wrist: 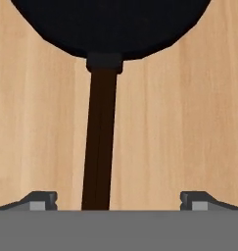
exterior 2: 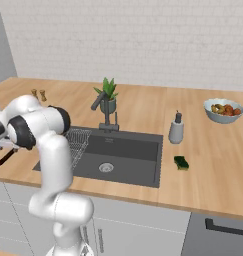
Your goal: Pick the pan and sponge and place them into the sink. Then turn on the water.
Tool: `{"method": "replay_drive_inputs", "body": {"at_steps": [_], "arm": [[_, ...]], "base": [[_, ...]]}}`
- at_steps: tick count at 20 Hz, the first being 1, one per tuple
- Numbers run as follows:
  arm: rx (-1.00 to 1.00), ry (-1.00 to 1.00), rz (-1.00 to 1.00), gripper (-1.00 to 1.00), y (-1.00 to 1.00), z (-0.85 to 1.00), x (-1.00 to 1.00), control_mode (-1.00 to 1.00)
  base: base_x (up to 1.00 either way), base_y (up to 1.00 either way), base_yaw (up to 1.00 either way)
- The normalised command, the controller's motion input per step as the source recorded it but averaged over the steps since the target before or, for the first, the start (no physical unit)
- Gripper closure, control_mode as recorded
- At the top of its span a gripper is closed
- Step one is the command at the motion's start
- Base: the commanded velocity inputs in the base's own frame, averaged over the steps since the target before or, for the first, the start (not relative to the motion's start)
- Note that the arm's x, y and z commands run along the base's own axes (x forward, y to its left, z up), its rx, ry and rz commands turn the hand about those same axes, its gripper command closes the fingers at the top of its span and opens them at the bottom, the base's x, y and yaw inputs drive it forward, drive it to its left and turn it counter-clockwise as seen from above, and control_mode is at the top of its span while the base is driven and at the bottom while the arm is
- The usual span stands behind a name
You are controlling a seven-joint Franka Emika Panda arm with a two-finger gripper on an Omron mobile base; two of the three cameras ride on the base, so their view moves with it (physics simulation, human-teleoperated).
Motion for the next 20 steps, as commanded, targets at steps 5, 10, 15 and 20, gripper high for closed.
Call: {"method": "replay_drive_inputs", "body": {"at_steps": [5,10,15,20], "arm": [[-0.01,0.00,-0.01,-1.00,0.07,-0.03,0.08,-1.00],[0.00,0.00,0.00,-1.00,0.00,-0.23,0.06,-1.00],[0.00,0.00,0.00,-1.00,0.00,-0.46,0.00,-1.00],[0.00,0.01,0.00,-1.00,0.00,-0.47,0.00,-1.00]], "base": [[0.00,0.00,0.00],[0.00,0.00,0.00],[0.00,0.00,0.00],[0.00,0.00,0.00]]}}
